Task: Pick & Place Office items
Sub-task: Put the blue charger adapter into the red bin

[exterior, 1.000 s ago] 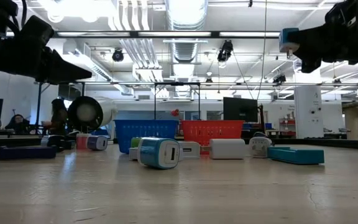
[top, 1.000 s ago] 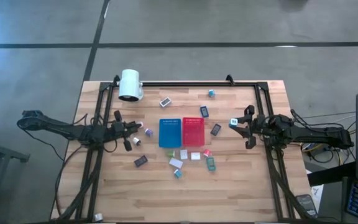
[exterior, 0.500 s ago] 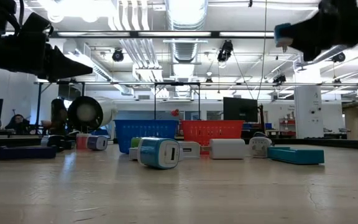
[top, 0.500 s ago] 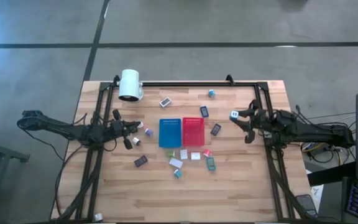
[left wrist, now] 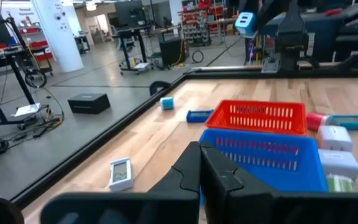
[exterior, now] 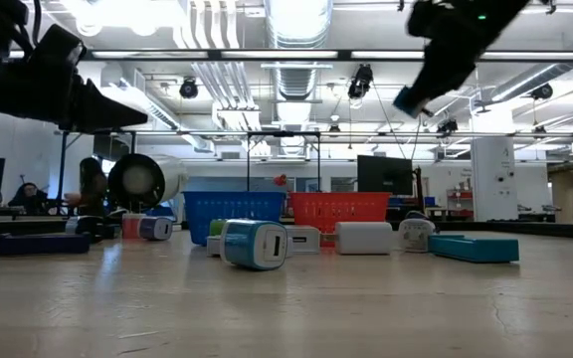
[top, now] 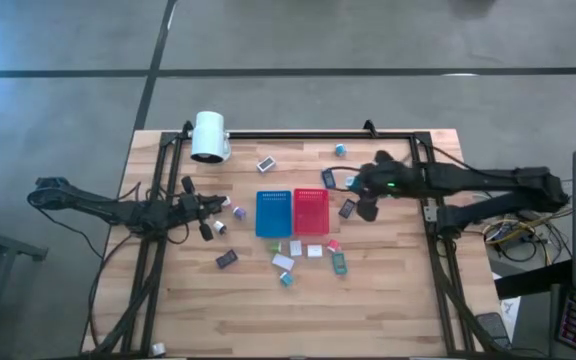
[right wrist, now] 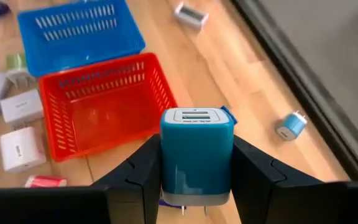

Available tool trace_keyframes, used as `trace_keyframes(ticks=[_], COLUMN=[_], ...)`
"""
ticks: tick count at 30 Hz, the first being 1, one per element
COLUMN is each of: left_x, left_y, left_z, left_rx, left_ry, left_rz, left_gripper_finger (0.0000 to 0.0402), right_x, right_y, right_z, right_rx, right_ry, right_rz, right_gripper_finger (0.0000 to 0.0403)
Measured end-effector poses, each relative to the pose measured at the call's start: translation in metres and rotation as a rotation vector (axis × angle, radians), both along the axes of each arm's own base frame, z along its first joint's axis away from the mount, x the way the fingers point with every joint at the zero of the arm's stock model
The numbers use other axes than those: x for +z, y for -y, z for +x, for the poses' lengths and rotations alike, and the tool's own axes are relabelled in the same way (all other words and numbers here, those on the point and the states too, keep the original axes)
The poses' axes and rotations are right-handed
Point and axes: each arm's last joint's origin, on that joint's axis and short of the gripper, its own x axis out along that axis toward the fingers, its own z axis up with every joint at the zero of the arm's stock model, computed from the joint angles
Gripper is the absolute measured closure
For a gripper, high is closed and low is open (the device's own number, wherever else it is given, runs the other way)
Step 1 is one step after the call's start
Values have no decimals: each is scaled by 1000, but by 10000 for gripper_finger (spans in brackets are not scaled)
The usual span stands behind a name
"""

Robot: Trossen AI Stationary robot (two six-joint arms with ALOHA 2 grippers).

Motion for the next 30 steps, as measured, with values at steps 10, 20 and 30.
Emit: trace_keyframes(ticks=[10,20,30], left_x=[-1,-4,-4], left_y=[0,0,0], left_z=[0,-1,-1], left_rx=[1,4,6], left_ry=[-6,-31,-27], left_rz=[-2,-19,-35], left_gripper_finger=[399,399,399], right_x=[-12,-65,-87], right_y=[6,10,11], right_z=[86,132,147], right_rx=[141,211,245], right_ry=[-228,-463,-510], right_rz=[54,100,112], right_gripper_finger=[268,267,266])
